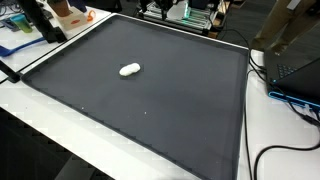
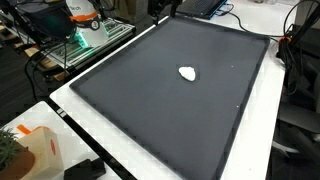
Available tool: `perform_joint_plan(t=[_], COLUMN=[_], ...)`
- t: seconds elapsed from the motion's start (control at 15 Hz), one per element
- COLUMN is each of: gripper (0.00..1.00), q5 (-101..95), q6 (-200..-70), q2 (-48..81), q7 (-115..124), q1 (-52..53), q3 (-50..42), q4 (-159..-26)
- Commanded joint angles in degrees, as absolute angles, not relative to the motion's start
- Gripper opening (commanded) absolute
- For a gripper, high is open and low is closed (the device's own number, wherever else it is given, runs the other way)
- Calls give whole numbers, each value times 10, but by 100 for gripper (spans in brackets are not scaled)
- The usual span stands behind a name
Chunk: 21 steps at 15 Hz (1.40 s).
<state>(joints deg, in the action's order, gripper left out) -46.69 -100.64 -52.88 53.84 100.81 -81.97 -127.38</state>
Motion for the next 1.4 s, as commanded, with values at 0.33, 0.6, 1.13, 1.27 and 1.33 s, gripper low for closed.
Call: perform_joint_plan(t=[0.33, 0.6, 1.13, 1.27, 1.33], gripper=[100, 100, 100, 100, 100], q5=[-411, -352, -213, -86, -91], q6=[-1124, -1262, -1310, -1352, -1348], q2=[-438, -361, -246, -147, -148], q7=[468, 391, 339, 236, 250], q1=[1000, 976, 839, 759, 753], q3=[-838, -825, -644, -572, -562], q4=[-1273, -1289, -1361, -1356, -1358])
